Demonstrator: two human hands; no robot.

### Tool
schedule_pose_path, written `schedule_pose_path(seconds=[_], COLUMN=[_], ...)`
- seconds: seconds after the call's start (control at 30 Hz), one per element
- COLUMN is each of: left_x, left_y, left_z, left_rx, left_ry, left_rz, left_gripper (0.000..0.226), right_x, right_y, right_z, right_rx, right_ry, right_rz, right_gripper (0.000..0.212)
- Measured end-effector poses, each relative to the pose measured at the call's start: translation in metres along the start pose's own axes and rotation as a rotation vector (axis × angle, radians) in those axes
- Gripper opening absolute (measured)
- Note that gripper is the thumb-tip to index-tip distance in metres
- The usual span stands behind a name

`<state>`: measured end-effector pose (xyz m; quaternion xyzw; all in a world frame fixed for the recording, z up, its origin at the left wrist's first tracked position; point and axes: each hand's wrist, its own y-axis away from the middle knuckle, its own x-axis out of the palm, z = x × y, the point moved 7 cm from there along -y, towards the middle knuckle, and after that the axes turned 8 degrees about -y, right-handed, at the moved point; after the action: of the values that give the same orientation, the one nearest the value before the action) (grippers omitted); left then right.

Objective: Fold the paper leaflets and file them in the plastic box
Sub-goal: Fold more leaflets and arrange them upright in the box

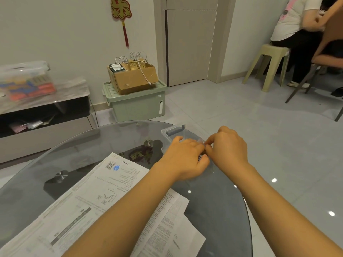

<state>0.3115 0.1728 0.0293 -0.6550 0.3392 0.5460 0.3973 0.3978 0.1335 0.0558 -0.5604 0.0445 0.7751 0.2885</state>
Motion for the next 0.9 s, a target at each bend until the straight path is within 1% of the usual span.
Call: schedule_pose_path(seconds=[0.03,0.07,0.1,0.2,0.3,0.4,0.47,0.5,0.57,0.67,0.73,0.83,0.9], left_x=[0.0,0.001,0.001,0.004,0.004,0.004,0.002,0.002,0.002,0.0,-0.003,-0.012,-0.014], left_y=[0.0,0.0,0.001,0.001,-0.001,-0.004,-0.006,-0.007,-0.01,-0.011,-0.014,-0.016,-0.016], left_z=[0.0,0.001,0.002,0.005,0.006,0.004,0.004,0.004,0.004,0.004,0.005,0.017,0.021], left_rx=[-0.011,-0.021,-0.027,-0.035,-0.055,-0.088,-0.111,-0.12,-0.127,-0.138,-0.156,-0.272,-0.293], left_ry=[0.012,0.023,0.031,0.047,0.043,-0.002,-0.024,-0.032,-0.044,-0.036,0.019,0.209,0.187], left_rz=[0.007,0.003,-0.002,-0.007,0.029,0.132,0.175,0.196,0.241,0.304,0.3,0.205,0.231], left_gripper=[0.031,0.029,0.032,0.051,0.064,0.074,0.07,0.064,0.05,0.045,0.043,0.038,0.043], right_x=[0.001,0.002,0.004,0.007,0.004,-0.001,-0.001,-0.001,0.0,0.003,0.003,0.004,0.005], right_y=[0.0,0.0,0.001,0.001,0.001,0.003,0.004,0.004,0.005,0.005,0.005,0.006,0.006], right_z=[0.0,-0.001,-0.002,-0.007,-0.013,-0.022,-0.026,-0.027,-0.028,-0.026,-0.025,-0.024,-0.024], right_rx=[-0.002,-0.003,-0.002,0.014,0.053,0.09,0.099,0.103,0.108,0.094,0.082,0.075,0.072], right_ry=[0.002,-0.003,-0.017,-0.133,-0.314,-0.43,-0.439,-0.441,-0.46,-0.468,-0.464,-0.473,-0.481], right_rz=[0.026,0.056,0.085,0.127,0.089,0.031,0.029,0.035,0.053,0.082,0.09,0.101,0.105], right_gripper=[0.024,0.026,0.028,0.032,0.031,0.024,0.02,0.02,0.023,0.028,0.03,0.031,0.031])
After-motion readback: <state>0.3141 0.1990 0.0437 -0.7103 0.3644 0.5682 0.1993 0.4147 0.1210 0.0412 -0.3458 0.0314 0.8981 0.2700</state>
